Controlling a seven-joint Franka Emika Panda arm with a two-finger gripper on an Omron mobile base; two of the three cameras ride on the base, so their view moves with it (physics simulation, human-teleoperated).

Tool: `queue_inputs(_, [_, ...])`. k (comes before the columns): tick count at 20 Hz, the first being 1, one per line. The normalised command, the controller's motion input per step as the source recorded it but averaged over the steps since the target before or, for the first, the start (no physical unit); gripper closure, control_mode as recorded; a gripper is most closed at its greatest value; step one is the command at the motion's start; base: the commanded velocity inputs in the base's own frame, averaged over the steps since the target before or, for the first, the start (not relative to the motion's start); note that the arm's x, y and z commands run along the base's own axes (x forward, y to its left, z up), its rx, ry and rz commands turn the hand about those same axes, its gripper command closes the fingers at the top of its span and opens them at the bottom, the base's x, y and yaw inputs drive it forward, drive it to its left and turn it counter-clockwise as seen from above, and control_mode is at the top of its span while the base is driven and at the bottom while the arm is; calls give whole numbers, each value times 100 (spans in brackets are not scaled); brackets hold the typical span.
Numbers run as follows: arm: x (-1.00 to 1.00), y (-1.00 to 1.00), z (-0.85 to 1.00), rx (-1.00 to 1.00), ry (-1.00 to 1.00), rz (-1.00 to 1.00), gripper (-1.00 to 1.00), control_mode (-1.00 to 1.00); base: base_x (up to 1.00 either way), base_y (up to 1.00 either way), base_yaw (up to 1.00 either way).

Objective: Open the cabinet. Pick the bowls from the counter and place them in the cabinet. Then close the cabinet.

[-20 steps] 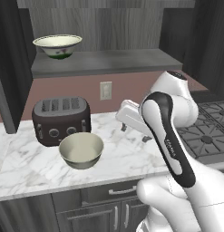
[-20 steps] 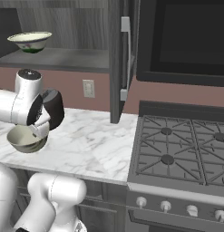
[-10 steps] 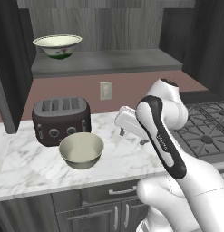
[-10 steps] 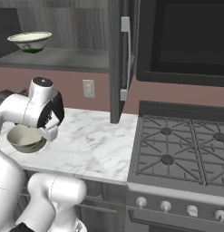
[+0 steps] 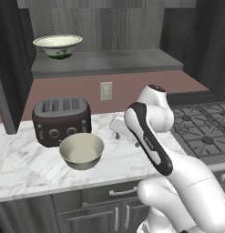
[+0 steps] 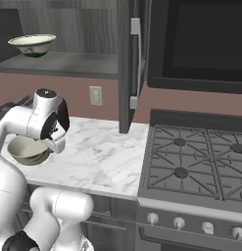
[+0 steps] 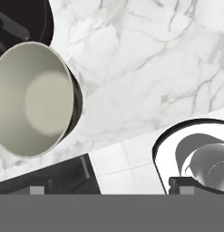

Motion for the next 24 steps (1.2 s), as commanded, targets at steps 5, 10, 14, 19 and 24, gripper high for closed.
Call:
queue_inputs(5, [36, 14, -19, -6, 0, 0, -100, -100, 0, 0, 0])
queue_inputs(10, [37, 15, -28, -5, 0, 0, -100, -100, 0, 0, 0])
queue_inputs(14, [28, 18, -28, -2, 0, 0, -100, -100, 0, 0, 0])
queue_inputs(19, [17, 30, -27, 0, 0, 0, -100, -100, 0, 0, 0])
queue_inputs(24, [25, 12, -25, 0, 0, 0, -100, -100, 0, 0, 0])
